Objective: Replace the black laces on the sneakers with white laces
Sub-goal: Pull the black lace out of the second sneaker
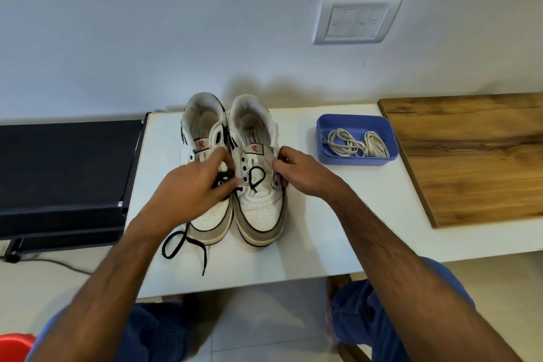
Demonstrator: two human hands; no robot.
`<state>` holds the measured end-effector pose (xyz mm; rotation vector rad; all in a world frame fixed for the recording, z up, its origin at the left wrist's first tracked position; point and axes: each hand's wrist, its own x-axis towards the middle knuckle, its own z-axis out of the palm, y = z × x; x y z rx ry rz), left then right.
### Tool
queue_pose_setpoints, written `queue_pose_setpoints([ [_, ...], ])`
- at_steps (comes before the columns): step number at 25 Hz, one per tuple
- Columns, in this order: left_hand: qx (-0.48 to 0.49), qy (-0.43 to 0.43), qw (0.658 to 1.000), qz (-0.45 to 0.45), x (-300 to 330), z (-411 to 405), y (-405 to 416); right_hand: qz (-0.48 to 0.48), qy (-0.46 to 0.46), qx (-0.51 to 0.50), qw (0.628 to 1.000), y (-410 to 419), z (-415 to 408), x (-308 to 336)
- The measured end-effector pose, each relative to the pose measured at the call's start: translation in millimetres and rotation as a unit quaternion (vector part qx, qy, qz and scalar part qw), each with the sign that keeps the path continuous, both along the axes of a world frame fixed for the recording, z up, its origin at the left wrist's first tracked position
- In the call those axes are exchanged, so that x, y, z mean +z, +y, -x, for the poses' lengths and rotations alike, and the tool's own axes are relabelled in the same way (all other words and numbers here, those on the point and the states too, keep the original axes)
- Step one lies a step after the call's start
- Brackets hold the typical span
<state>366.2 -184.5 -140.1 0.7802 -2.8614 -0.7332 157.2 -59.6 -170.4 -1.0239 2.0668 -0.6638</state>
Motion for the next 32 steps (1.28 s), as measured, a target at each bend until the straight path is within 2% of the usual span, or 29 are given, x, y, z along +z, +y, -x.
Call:
queue_pose_setpoints([
  [2, -0.044, -0.088, 0.988, 0.118, -4, 2, 4, 0.002, 0.0, 0.002, 1.0, 0, 0, 0],
  [4, -0.057, -0.13, 0.977, 0.159, -7, 6, 4, 0.001, 0.001, 0.003, 1.0, -1, 0, 0],
  [6, -0.063, -0.103, 0.987, 0.102, -10, 5, 1, -0.001, 0.001, 0.005, 1.0, -1, 0, 1],
  [8, -0.036, 0.007, 0.995, -0.094, -7, 2, -3, -0.004, 0.003, 0.004, 1.0, -1, 0, 1],
  [9, -0.007, 0.09, 0.971, -0.219, -3, 0, -4, -0.006, 0.004, 0.003, 1.0, -1, 1, 1],
  [10, 0.022, 0.179, 0.931, -0.316, 1, -1, -4, -0.008, 0.005, 0.002, 1.0, -1, 2, 1],
  [11, 0.042, 0.256, 0.891, -0.372, 6, -2, -4, -0.009, 0.006, -0.001, 1.0, -1, 2, 1],
  [14, 0.045, 0.393, 0.793, -0.464, 11, 2, 0, -0.011, 0.007, 0.001, 1.0, -1, 1, 0],
  [16, 0.046, 0.412, 0.747, -0.519, 13, 4, 2, -0.009, 0.006, 0.003, 1.0, -2, 1, 0],
  [17, 0.054, 0.399, 0.746, -0.53, 12, 4, 1, -0.008, 0.005, 0.003, 1.0, -2, 0, 0],
  [18, 0.067, 0.375, 0.762, -0.525, 12, 3, -1, -0.007, 0.005, 0.002, 1.0, -2, 0, 0],
  [19, 0.084, 0.335, 0.799, -0.492, 11, 3, -3, -0.007, 0.006, 0.002, 1.0, -1, 1, 0],
  [20, 0.092, 0.274, 0.862, -0.417, 8, 1, -5, -0.008, 0.007, 0.003, 1.0, -1, 1, 0],
  [21, 0.081, 0.189, 0.931, -0.3, 5, -1, -8, -0.009, 0.007, 0.004, 1.0, -1, 1, 0],
  [22, 0.048, 0.09, 0.982, -0.162, 1, -3, -9, -0.01, 0.006, 0.005, 1.0, -1, 1, 1],
  [23, 0.0, -0.004, 0.999, -0.032, -3, -4, -8, -0.009, 0.005, 0.005, 1.0, -1, 0, 1],
  [24, -0.036, -0.069, 0.995, 0.06, -5, -4, -7, -0.01, 0.004, 0.004, 1.0, -1, 1, 2],
  [25, -0.055, -0.095, 0.988, 0.104, -6, -4, -7, -0.01, 0.002, 0.005, 1.0, -2, 0, 2],
  [27, -0.075, -0.088, 0.987, 0.115, -7, -3, -10, -0.01, 0.002, 0.006, 1.0, -2, 0, 2],
  [28, -0.08, -0.069, 0.99, 0.09, -8, -4, -11, -0.01, 0.001, 0.006, 1.0, -1, 0, 2],
  [30, -0.056, 0.002, 0.997, -0.052, -7, -4, -12, -0.012, 0.0, 0.005, 1.0, -1, -1, 3],
  [31, -0.014, 0.071, 0.985, -0.157, -5, -4, -11, -0.012, 0.0, 0.005, 1.0, -1, 0, 3],
  [32, 0.041, 0.155, 0.956, -0.247, -1, -4, -12, -0.012, 0.0, 0.007, 1.0, -1, 0, 3],
])
